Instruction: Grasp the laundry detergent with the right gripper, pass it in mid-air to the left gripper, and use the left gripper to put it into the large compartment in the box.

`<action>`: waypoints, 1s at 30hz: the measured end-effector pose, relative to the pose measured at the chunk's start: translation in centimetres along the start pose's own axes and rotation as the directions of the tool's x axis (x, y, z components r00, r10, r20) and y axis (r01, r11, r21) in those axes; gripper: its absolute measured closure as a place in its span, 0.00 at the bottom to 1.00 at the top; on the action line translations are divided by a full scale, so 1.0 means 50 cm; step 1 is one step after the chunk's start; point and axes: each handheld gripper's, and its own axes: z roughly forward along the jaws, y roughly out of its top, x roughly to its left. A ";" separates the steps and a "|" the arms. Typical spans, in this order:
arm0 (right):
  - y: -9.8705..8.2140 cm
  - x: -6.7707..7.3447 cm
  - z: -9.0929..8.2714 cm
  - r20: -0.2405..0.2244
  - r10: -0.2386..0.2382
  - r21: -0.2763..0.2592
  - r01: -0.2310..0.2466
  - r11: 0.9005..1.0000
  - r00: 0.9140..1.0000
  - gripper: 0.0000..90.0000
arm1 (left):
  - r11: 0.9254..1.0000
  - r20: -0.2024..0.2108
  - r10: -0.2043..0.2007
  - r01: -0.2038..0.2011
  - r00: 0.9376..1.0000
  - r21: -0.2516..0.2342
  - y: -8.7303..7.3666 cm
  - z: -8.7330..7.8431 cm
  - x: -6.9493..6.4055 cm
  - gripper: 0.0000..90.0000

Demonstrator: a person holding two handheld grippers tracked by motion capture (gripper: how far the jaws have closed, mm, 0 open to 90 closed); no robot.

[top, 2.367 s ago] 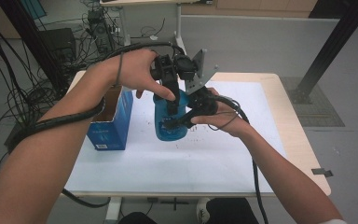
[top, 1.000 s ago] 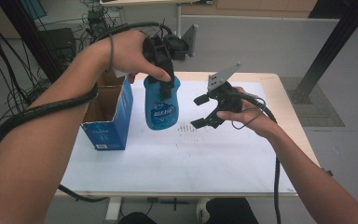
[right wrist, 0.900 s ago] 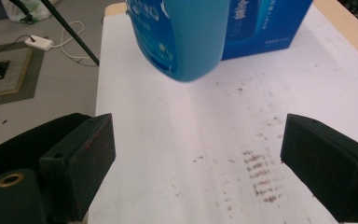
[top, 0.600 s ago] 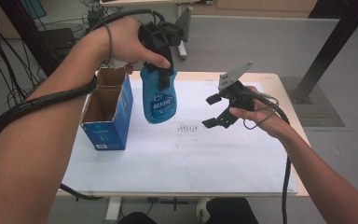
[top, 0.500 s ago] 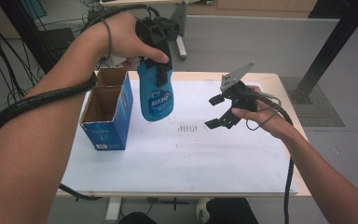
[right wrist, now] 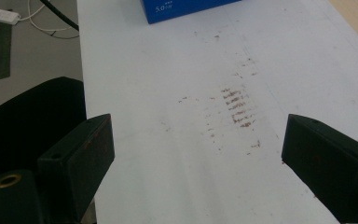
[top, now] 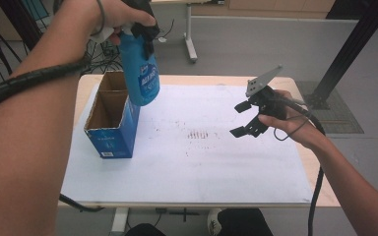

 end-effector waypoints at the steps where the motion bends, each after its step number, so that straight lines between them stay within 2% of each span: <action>1: -0.002 -0.001 -0.003 0.004 0.006 -0.002 -0.006 1.000 1.000 0.11 | 1.000 -0.006 -0.010 0.010 1.000 -0.004 0.000 -0.002 0.004 0.41; 4: -0.008 -0.002 -0.011 0.013 0.012 0.006 -0.012 1.000 1.000 0.11 | 0.998 -0.014 -0.066 0.066 0.998 -0.015 0.002 -0.009 0.026 0.41; 5: -0.010 -0.003 -0.014 0.017 0.016 0.009 -0.016 1.000 1.000 0.11 | 0.995 -0.012 -0.099 0.098 0.995 -0.014 0.003 -0.010 0.035 0.41; 9: -0.017 -0.003 -0.023 0.036 0.008 0.028 -0.009 1.000 0.999 0.11 | 0.986 -0.021 -0.164 0.164 0.986 -0.014 0.006 -0.015 0.062 0.41; 15: -0.027 -0.006 -0.035 0.056 0.009 0.047 -0.012 0.999 0.998 0.11 | 0.962 -0.035 -0.274 0.273 0.961 -0.023 0.004 -0.027 0.104 0.41; 22: -0.036 -0.011 -0.040 0.071 0.014 0.063 -0.019 0.998 0.997 0.11 | 0.929 -0.052 -0.370 0.368 0.927 -0.048 -0.004 -0.029 0.146 0.41; 23: -0.037 -0.011 -0.040 0.073 0.016 0.065 -0.021 0.998 0.997 0.11 | 0.922 -0.053 -0.387 0.385 0.921 -0.050 -0.005 -0.028 0.153 0.41; 26: -0.039 -0.013 -0.042 0.077 0.015 0.067 -0.020 0.998 0.997 0.11 | 0.913 -0.059 -0.407 0.404 0.912 -0.051 -0.009 -0.024 0.166 0.41; 30: -0.039 -0.015 -0.041 0.077 0.012 0.078 -0.018 0.997 0.997 0.11 | 0.907 -0.064 -0.421 0.418 0.905 -0.053 -0.013 -0.013 0.177 0.41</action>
